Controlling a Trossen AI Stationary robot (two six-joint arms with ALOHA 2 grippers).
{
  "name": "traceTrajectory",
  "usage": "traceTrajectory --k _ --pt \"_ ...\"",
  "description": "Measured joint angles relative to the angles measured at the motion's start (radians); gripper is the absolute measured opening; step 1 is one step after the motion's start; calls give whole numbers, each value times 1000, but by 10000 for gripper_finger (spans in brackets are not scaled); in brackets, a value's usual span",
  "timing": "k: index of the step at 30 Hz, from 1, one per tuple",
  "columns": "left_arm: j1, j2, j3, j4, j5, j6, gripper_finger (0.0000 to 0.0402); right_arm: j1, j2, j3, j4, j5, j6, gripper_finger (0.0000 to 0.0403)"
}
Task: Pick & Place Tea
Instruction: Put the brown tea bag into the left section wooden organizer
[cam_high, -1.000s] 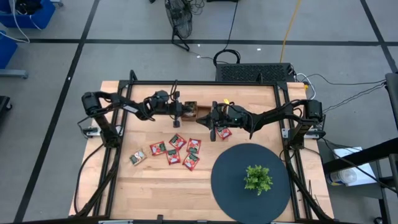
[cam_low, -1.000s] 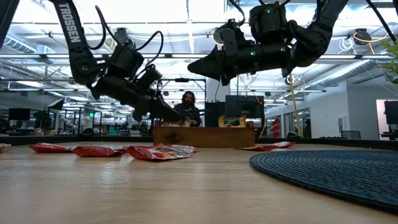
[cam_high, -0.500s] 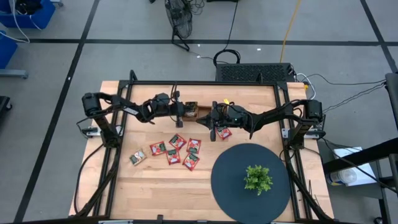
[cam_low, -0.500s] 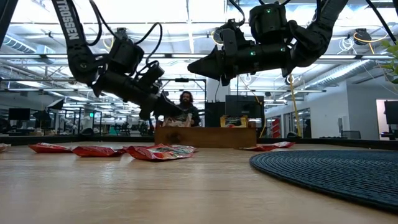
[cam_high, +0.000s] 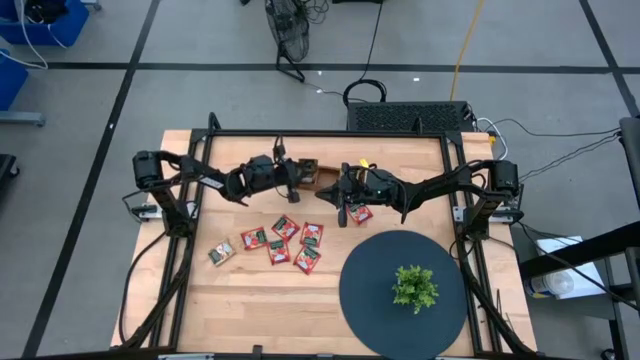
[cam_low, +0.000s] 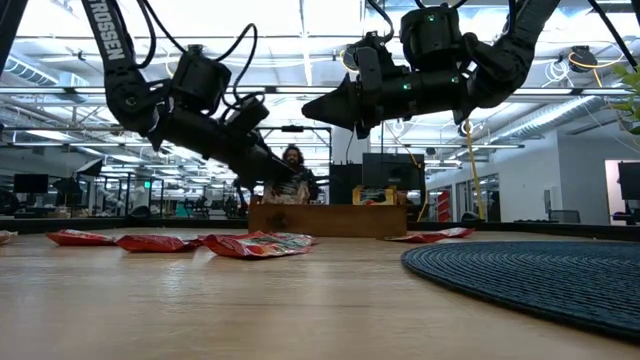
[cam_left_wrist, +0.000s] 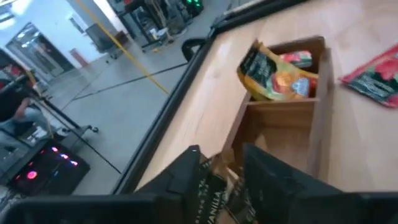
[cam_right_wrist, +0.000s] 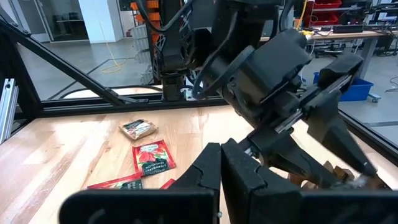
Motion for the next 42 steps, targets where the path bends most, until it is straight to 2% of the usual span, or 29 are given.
traceTrajectory --k 4,6,9,12,14,16,18,20,22,24,27,30,31,33,38,42 --pt "-32 -13 0 3 -50 39 170 0 0 0 0 0 0 0" --pt "-58 -35 0 10 -110 81 187 0 0 0 0 0 0 0" --pt "-108 -82 -1 -17 -256 112 207 0 0 0 0 -4 0 0" --pt "-188 -181 1 -90 -413 111 222 0 0 0 -5 -35 0 0" --pt "-253 -277 2 -271 -491 73 230 2 0 0 -15 -63 1 0" --pt "-319 -377 30 -563 -549 -53 235 8 0 0 -37 -82 0 0" --pt "-375 -465 87 -941 -576 -304 236 18 0 0 -58 -82 -3 0" --pt "-423 -511 156 -1288 -551 -604 233 30 0 0 -68 -82 -14 0" --pt "-467 -530 202 -1493 -505 -830 227 43 0 0 -77 -82 -24 0" --pt "-509 -534 226 -1558 -499 -914 217 56 0 -3 -76 -82 -34 0" --pt "-524 -515 232 -1503 -534 -756 183 72 0 -5 -76 -82 -53 0" --pt "-461 -463 235 -1308 -529 -471 113 91 0 -5 -80 -82 -48 0" --pt "-425 -446 238 -1260 -502 -381 81 98 0 -5 -90 -81 -48 0" --pt "-326 -397 269 -1164 -379 -225 23 110 0 -5 -128 -81 -52 0" --pt "-118 -233 357 -1126 -98 -43 4 117 -35 -29 -147 -46 -53 0" --pt "-45 -95 436 -1152 -19 18 3 117 -68 -80 -148 35 -66 0"
